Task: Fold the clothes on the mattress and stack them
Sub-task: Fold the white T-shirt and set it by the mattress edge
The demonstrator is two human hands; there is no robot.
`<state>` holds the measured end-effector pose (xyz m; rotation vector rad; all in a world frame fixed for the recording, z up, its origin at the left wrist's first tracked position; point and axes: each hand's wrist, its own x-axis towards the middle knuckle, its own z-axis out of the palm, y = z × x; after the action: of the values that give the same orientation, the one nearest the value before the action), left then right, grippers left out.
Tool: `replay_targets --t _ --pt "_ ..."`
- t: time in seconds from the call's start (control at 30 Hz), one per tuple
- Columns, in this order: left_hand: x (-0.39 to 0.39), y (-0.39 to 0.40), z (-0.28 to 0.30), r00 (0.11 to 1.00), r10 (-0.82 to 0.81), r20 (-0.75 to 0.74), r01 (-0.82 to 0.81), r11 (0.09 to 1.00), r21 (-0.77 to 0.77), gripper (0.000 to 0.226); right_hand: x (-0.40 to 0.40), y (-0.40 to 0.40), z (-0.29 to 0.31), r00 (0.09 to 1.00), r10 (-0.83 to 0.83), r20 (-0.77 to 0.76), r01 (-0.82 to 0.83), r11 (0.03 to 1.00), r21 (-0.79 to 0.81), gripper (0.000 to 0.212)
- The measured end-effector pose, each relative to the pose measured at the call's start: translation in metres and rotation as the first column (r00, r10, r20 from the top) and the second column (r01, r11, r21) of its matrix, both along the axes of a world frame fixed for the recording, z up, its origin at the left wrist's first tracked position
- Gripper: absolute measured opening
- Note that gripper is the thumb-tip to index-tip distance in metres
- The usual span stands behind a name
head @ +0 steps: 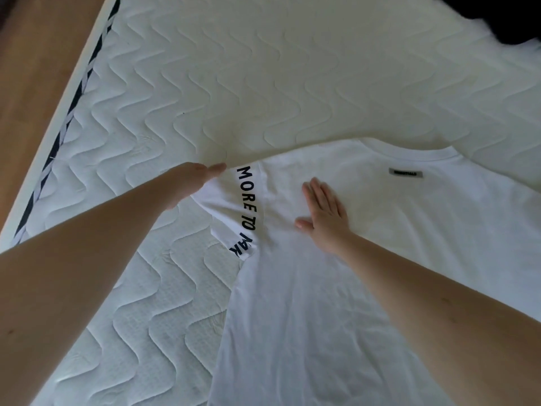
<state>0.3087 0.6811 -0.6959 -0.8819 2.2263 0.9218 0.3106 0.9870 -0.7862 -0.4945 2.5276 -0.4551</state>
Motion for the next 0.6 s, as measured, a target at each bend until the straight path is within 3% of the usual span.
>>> replay_targets --t 0.07,0.13,0.3,0.4,0.47,0.53,0.57,0.6 --pt "0.014 -0.003 -0.005 1.000 0.001 0.029 -0.006 0.989 0.151 0.093 0.000 0.000 0.001 1.000 -0.011 -0.012 0.010 1.000 -0.011 0.082" --pt "0.030 -0.007 -0.010 0.998 -0.059 0.001 0.057 0.979 0.196 0.095 -0.001 -0.001 0.002 1.000 -0.020 -0.015 0.020 1.000 -0.021 0.084" --pt "0.039 -0.021 -0.007 0.982 -0.190 -0.005 0.189 0.972 0.140 0.060 -0.006 -0.001 0.000 0.999 -0.022 -0.028 0.021 1.000 -0.018 0.087" --pt "0.035 -0.024 0.007 0.998 -0.017 -0.067 0.045 0.896 0.442 0.050 -0.003 -0.001 -0.001 0.999 -0.022 -0.030 0.021 0.999 -0.025 0.086" --pt "0.032 -0.025 0.015 0.997 0.054 -0.059 -0.013 0.842 0.539 0.046 -0.002 0.000 -0.001 0.999 -0.024 -0.032 0.023 0.999 -0.035 0.085" --pt "0.031 -0.023 0.019 0.998 0.031 -0.062 -0.005 0.926 0.378 0.033 -0.003 0.000 -0.001 0.999 -0.024 -0.029 0.023 0.999 -0.038 0.085" --pt "0.032 -0.024 0.017 0.995 -0.033 -0.089 0.047 0.985 0.164 0.030 -0.003 0.000 -0.001 0.999 -0.024 -0.029 0.023 0.999 -0.037 0.086" --pt "0.034 -0.025 0.013 0.985 -0.112 -0.129 0.098 0.989 -0.110 0.034 -0.003 0.000 -0.001 0.999 -0.025 -0.029 0.024 0.999 -0.034 0.086"
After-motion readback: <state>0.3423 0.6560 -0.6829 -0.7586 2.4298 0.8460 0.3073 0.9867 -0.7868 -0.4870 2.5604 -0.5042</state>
